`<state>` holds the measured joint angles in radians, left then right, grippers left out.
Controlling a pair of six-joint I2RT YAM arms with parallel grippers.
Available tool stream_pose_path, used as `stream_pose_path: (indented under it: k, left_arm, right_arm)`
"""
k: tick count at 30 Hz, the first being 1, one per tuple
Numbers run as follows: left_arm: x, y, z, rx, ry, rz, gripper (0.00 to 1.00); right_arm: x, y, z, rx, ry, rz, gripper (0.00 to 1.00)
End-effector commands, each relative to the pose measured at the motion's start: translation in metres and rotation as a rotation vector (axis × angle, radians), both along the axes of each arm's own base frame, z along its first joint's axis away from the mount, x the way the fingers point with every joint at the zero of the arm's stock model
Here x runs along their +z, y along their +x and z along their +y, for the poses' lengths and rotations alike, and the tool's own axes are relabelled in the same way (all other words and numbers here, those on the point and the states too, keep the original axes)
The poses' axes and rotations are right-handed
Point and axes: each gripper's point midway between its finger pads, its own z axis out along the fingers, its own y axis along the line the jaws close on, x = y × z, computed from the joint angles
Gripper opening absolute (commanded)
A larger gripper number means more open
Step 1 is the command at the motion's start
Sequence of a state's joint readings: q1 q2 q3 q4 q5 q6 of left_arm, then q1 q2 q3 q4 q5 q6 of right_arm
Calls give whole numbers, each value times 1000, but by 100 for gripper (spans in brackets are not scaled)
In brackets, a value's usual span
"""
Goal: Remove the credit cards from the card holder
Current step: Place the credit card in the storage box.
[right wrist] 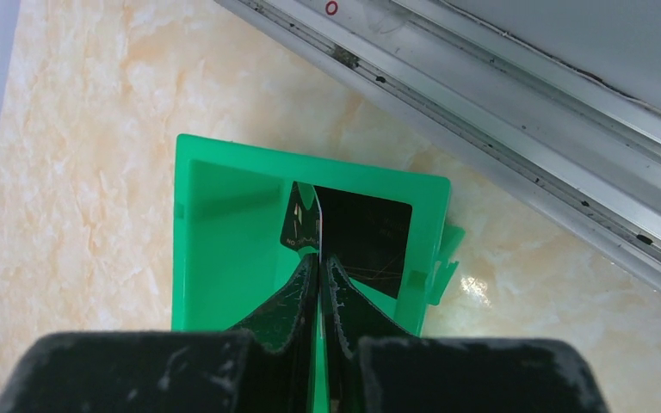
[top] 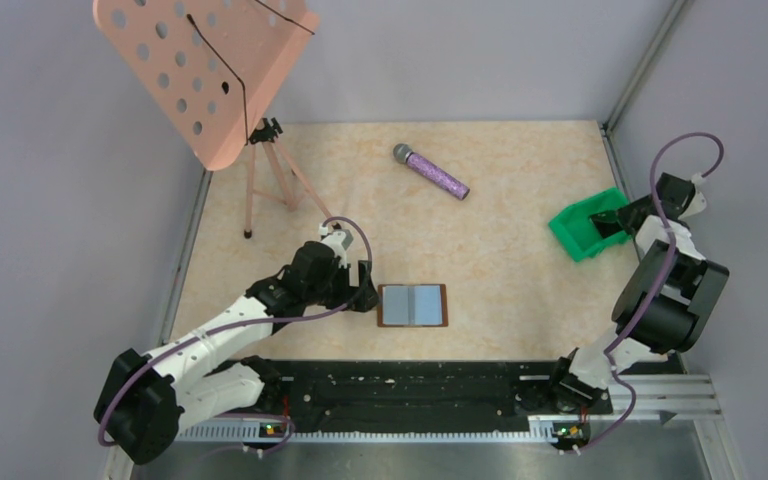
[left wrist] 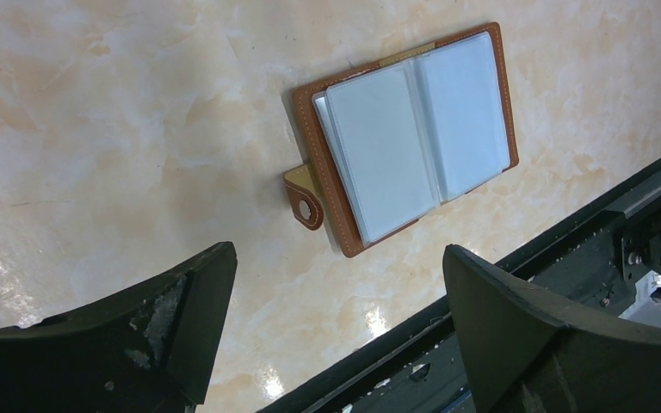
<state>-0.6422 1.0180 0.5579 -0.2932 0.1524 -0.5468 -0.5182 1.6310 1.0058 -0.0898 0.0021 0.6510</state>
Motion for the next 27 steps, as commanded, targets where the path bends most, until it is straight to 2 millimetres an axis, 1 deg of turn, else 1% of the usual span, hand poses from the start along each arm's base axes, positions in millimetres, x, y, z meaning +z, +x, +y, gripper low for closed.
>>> stream_pose_path:
  k: [1, 4, 7, 12, 17, 21, 27]
  left_arm:
    - [21, 11, -11, -15, -40, -50, 95]
    - [22, 11, -11, -16, -42, -51, 95]
    - [24, 12, -12, -16, -44, -54, 95]
    - [25, 11, -11, -14, -46, -53, 95]
    - [23, 10, -11, -13, -44, -47, 96]
    - [21, 9, -12, -18, -46, -39, 96]
    - [23, 10, -13, -19, -51, -45, 96]
  right_arm:
    - [2, -1, -13, -30, -32, -9, 2]
    - [0, 0, -13, -27, -29, -4, 6]
    - [0, -1, -16, -39, -30, 1, 13]
    - [4, -1, -18, -57, -32, 4, 14]
    - [13, -2, -23, -74, -47, 6, 16]
    - [23, -5, -29, -94, -81, 15, 18]
    - [39, -7, -36, -118, -117, 17, 23]
